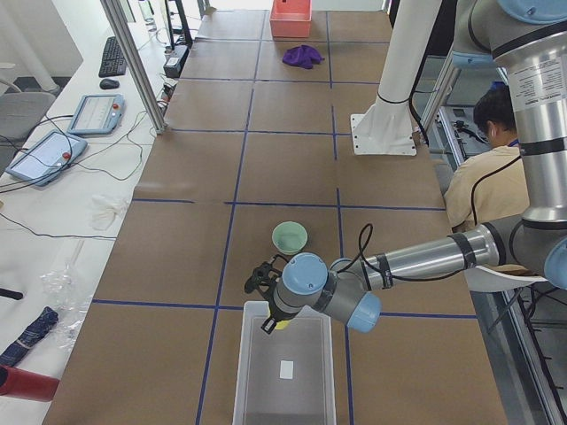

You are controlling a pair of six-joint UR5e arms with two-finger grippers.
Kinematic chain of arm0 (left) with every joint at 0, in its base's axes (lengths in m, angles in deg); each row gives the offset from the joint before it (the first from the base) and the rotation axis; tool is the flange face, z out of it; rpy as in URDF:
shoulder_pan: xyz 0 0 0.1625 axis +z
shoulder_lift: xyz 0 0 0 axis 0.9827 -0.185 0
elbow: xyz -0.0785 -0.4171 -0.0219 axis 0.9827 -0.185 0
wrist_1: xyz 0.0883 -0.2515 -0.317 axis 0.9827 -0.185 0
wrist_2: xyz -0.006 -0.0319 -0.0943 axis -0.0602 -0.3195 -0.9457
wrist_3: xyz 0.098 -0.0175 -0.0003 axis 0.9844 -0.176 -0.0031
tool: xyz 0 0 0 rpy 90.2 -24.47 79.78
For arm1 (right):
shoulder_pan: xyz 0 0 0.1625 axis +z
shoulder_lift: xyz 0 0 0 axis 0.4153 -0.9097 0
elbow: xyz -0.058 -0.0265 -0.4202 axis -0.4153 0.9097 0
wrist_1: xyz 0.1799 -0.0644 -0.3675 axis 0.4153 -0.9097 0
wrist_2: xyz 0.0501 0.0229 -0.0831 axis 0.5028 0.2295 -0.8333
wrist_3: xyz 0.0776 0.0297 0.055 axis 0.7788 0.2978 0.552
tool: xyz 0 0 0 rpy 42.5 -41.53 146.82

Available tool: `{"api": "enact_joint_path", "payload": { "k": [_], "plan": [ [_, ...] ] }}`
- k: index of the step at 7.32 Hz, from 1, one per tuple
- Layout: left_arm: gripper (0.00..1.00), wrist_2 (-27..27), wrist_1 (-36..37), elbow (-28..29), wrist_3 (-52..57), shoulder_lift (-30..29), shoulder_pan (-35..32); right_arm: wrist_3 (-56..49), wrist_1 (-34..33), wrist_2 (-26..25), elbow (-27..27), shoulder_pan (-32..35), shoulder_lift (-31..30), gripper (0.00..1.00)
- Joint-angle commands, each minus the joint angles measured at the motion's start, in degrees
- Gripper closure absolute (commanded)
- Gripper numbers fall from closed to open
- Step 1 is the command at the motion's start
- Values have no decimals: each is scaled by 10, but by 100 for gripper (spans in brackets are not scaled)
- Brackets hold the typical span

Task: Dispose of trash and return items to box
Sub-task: 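Carry the yellow cup into the clear plastic box and release it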

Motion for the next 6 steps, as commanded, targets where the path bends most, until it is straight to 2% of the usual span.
{"api": "enact_joint_path", "payload": {
  "k": [1,2,3,4,5,6],
  "plan": [
    [46,0,-16,7,-1,2,2,0,1,1,0,0,0,0],
    [39,1,-28,6,-3,0,2,1,1,1,0,-1,0,0],
    [0,2,-28,-1,-9,-12,2,2,2,2,-1,-3,0,0],
    [0,2,-22,-21,-49,-35,2,6,2,2,-2,-10,1,0],
    [0,2,-19,-25,-80,-67,2,55,14,0,-15,-33,1,0],
    [0,1,44,-37,-80,-109,3,156,75,-8,-26,-77,-3,0]
  ]
}}
